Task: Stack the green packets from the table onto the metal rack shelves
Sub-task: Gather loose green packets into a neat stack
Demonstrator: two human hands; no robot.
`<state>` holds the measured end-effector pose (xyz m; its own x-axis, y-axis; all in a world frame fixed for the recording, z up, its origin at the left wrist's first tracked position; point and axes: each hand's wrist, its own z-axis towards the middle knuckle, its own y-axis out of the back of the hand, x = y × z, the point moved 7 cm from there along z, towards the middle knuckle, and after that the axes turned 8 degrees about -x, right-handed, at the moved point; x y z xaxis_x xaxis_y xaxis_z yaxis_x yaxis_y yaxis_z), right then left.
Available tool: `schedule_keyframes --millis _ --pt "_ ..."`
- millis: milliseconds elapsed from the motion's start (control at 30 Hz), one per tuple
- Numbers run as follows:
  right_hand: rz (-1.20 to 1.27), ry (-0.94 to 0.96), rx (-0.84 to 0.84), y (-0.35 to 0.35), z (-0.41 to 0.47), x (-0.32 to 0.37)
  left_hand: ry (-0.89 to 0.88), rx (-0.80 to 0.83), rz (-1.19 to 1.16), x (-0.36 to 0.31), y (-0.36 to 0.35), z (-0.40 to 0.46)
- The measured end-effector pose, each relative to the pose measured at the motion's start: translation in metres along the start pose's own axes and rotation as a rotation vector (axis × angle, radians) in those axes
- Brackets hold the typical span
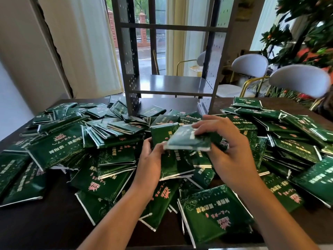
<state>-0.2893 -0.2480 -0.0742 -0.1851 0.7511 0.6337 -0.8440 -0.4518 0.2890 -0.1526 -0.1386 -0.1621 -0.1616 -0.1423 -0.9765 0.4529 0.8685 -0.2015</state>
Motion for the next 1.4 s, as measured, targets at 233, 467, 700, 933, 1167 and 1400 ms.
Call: schedule_keyframes --millis 233,467,700,933,1167,1400 --pt "0.07 -0.189 0.252 -0.022 -0.017 -0.02 0.024 0.076 -0.056 -0.003 -0.004 -0.005" --pt "-0.213 -0.249 0.247 -0.007 -0.01 -0.018 -0.027 0.009 -0.083 -0.001 0.002 -0.002" --pt "-0.43 -0.255 0.746 -0.005 -0.032 -0.005 -0.064 0.003 -0.018 -0.002 0.001 -0.003" --pt "-0.487 -0.293 0.812 -0.004 -0.037 -0.004 -0.125 0.048 0.077 -0.007 -0.002 -0.009" --pt "-0.694 -0.379 1.069 -0.009 -0.063 -0.016 -0.122 0.058 0.081 -0.008 -0.003 -0.009" --pt "-0.508 -0.441 0.738 0.003 -0.047 -0.022 -0.147 0.049 0.117 -0.011 -0.003 -0.012"
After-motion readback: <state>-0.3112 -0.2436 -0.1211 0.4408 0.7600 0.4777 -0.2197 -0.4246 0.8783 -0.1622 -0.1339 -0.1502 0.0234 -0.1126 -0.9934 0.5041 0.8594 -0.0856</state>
